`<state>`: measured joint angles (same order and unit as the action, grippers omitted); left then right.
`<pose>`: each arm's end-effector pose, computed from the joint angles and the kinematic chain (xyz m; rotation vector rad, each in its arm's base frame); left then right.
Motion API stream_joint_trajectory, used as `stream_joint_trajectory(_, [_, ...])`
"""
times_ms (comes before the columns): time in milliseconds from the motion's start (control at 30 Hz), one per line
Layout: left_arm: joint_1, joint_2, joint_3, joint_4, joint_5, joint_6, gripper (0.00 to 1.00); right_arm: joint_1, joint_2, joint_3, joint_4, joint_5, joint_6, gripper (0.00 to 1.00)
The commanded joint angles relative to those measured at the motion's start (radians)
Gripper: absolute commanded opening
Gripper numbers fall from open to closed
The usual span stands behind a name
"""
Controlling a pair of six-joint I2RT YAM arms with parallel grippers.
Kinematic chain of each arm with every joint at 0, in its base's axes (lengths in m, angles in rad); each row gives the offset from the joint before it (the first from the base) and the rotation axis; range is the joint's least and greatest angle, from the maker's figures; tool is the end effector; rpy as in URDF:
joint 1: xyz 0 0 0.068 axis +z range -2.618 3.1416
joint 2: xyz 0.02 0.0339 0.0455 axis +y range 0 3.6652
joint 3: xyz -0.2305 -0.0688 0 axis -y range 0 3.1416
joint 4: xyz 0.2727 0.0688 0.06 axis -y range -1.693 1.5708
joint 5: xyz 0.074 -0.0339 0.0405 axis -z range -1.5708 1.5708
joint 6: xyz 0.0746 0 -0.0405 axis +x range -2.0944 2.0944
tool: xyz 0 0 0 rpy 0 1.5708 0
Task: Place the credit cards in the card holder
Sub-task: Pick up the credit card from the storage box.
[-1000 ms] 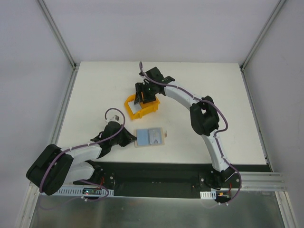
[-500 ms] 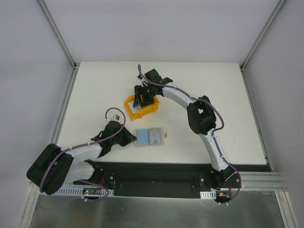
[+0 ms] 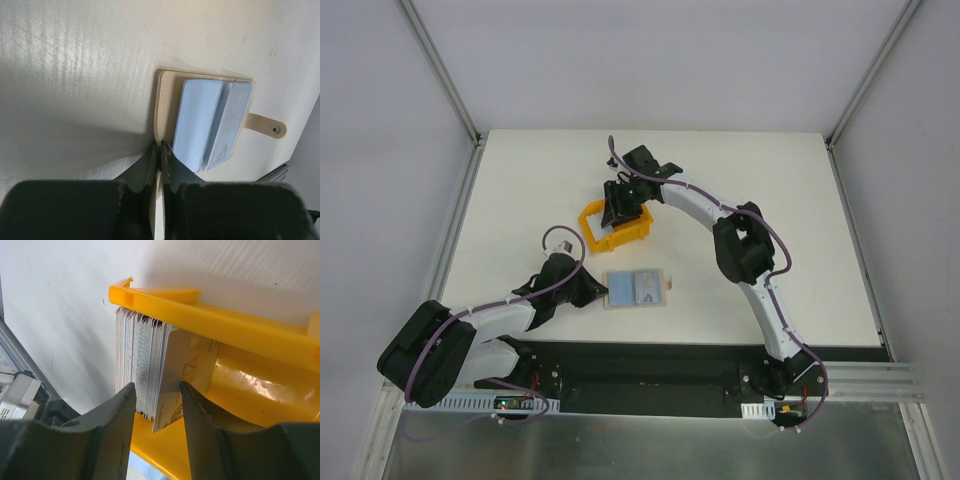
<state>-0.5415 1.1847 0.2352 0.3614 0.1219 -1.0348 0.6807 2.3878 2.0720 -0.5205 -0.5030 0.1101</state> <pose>0.2215 -0.1438 0.0581 -0.4979 2.2909 -0.9899 0.4120 0.3799 0.1402 -0.9351 2.3155 0.9575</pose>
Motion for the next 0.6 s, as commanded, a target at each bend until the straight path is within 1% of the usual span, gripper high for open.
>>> stream_joint_trajectory(0, [0.008, 0.009, 0.004, -0.052, -0.022, 0.027, 0.0, 0.011, -0.042, 0.036, -0.007, -0.025, -0.013, 0.43])
stream_joint_trajectory(67, [0.008, 0.009, 0.004, -0.052, -0.022, 0.027, 0.0, 0.011, -0.052, 0.027, -0.006, -0.016, -0.018, 0.4])
stream_joint_trajectory(267, [0.009, 0.012, 0.006, -0.05, -0.022, 0.025, 0.0, 0.013, -0.07, 0.025, -0.004, -0.019, -0.018, 0.35])
stream_joint_trajectory(367, [0.008, 0.012, 0.006, -0.049, -0.022, 0.027, 0.0, 0.01, -0.078, 0.025, -0.003, -0.025, -0.018, 0.3])
stream_joint_trajectory(567, [0.009, 0.012, 0.004, -0.049, -0.022, 0.025, 0.0, 0.01, -0.096, 0.013, -0.001, -0.023, -0.02, 0.27])
